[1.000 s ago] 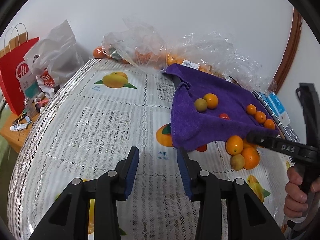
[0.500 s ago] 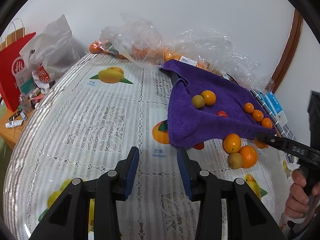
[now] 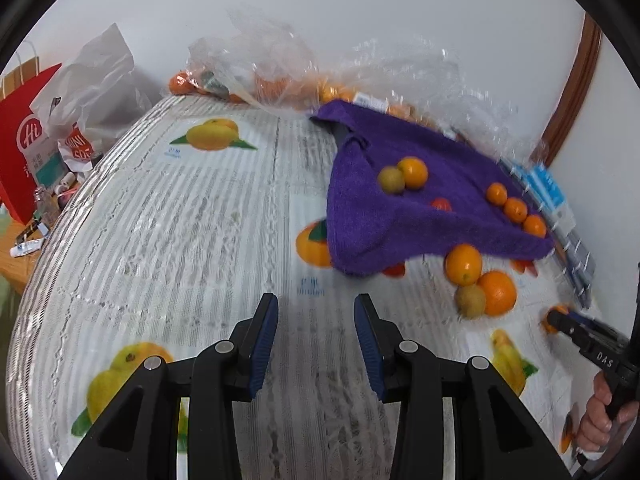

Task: Organize fruits
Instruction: 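Grasp the oval orange fruit with the right tool while the left grasps a yellow-green fruit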

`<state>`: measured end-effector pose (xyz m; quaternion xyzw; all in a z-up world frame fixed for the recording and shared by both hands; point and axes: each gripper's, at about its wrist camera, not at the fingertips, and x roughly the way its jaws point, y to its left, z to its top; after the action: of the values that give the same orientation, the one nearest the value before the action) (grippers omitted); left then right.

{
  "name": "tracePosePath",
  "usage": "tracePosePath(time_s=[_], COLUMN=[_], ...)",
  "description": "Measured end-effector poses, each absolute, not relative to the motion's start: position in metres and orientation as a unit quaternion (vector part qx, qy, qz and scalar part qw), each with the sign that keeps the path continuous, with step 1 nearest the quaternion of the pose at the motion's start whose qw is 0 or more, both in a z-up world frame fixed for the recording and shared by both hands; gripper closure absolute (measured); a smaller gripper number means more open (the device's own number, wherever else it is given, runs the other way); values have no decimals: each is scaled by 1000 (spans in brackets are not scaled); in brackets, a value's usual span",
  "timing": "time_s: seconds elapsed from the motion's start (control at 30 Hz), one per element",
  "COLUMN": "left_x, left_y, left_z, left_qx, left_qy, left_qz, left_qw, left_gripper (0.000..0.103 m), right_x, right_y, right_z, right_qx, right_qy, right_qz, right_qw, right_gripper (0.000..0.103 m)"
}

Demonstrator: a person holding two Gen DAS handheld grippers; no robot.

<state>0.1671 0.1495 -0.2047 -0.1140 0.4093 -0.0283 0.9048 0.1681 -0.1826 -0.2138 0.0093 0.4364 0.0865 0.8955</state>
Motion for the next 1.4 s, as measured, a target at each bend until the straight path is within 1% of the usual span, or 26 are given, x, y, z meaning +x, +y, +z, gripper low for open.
tracePosePath(time_s=[0.07,0.17,0.33,0.53,0.6,0.73,0.9,0.93,0.97,1.1,1.33,1.4], left_x=[162,153,160,180,181,191,203,204,204,192,186,186], left_y=[146,132,85,52,49,46,38,38,37,40,51,60], left_z=[-205,-202,-192,-203,-202,-202,-203,-204,-205,-204,-207,-208], left_qx=[-134,-154,-87,-47,-43,-54,-41,-40,-35,-17,-60,-89], left_qy=[416,423,426,451,440,443,435,431,429,415,418,416], left_qz=[-49,-86,-103,-104,-101,-105,-96,-94,-92,-88,-108,-119], left_qw=[898,889,895,885,891,889,894,896,898,905,900,897], left_gripper=[66,66,66,66,66,66,68,71,80,79,79,79], right_x=[169,167,163,160,160,160,160,160,160,162,163,163], right_y=[-180,-178,-180,-191,-193,-196,-203,-205,-207,-213,-214,-213], right_z=[-218,-222,-220,-217,-216,-216,-216,-216,-216,-218,-220,-219], right_qx=[-6,-22,-20,12,20,34,60,67,75,96,104,100], right_qy=[439,436,427,414,411,408,405,405,406,409,414,412], right_qz=[85,85,86,89,94,99,99,102,106,117,119,115], right_qw=[894,896,900,906,907,907,907,906,905,900,897,898], right_gripper=[58,60,61,61,61,61,61,61,61,61,61,61])
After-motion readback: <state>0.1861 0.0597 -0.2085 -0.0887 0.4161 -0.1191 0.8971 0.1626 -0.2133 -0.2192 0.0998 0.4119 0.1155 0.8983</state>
